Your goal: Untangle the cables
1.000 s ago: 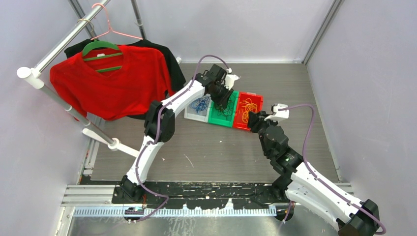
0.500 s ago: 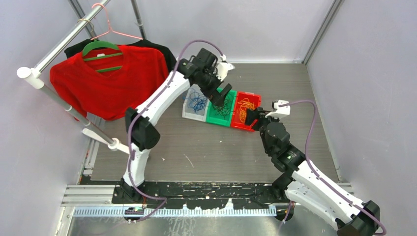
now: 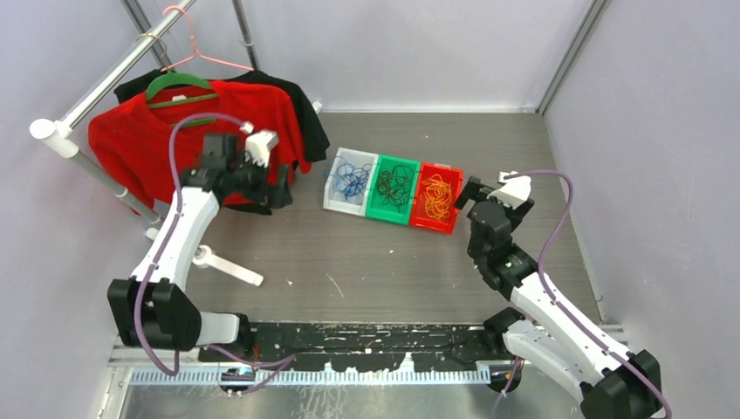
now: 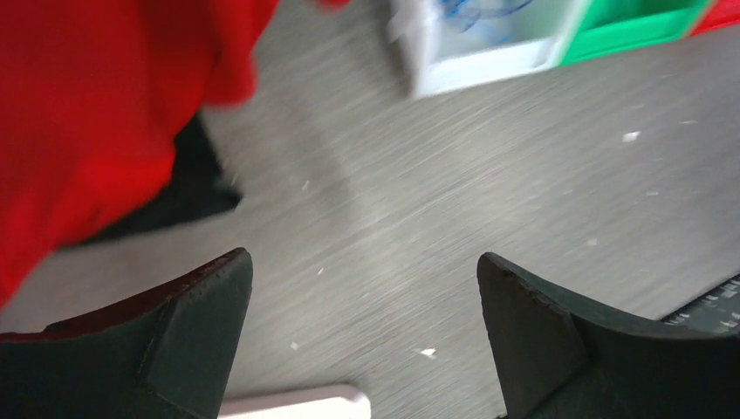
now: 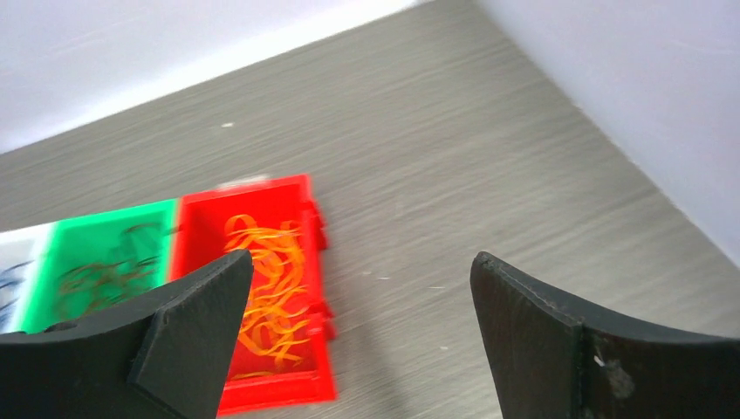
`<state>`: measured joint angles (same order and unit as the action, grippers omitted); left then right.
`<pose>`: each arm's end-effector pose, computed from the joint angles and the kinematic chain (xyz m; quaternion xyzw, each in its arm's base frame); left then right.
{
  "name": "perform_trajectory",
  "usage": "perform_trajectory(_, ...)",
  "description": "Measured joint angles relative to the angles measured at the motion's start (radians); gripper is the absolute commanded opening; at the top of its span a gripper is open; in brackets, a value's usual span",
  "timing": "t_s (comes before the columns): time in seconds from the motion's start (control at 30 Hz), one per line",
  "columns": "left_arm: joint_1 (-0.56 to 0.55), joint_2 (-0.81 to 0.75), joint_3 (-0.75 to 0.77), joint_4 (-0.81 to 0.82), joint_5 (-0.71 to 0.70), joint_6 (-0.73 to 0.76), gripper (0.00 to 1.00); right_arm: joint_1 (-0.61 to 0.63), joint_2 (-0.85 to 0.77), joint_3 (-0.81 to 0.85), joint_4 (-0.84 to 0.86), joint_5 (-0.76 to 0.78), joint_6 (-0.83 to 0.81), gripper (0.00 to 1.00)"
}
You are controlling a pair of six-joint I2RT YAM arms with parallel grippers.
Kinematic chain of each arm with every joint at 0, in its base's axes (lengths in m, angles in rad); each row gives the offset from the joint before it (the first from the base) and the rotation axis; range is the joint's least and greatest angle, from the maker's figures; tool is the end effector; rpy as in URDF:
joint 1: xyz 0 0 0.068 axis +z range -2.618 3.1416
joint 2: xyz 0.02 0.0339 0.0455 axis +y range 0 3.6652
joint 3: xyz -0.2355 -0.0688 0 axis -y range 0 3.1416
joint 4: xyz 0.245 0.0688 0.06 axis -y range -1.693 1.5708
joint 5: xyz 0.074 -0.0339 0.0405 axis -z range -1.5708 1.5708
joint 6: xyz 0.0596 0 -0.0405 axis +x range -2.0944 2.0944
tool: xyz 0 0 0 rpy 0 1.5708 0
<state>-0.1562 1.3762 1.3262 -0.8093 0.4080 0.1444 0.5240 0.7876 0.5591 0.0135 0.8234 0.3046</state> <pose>0.2988 -0.0710 0.2948 0.2072 0.8970 -0.1919 0.3399 0.2106 0.0712 0.2589 0.1713 0.7370 -0.0540 0.6516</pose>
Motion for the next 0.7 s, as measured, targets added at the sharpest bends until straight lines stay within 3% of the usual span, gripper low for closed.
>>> perform_trajectory(0.1, 0.127, -0.079, -0.265, 0.172, -0.011, -0.006, 0.99, -0.072, 0.01, -0.045, 0.028, 0.052, -0.01, 1.0)
perform_trajectory(0.27, 0.225, -0.057, -0.541, 0.467, -0.012, -0.033, 0.99, -0.227, 0.135, -0.056, 0.063, 0.077, -0.002, 1.0)
perform_trajectory(0.5, 0.249, 0.049, -0.756, 0.926, -0.035, -0.095, 1.0, -0.436, 0.32, -0.104, 0.212, 0.073, 0.02, 1.0)
perform_trajectory(0.7, 0.25, 0.068, -0.873, 1.251, -0.08, -0.148, 1.0, -0.478, 0.492, -0.197, 0.462, -0.012, 0.01, 0.99)
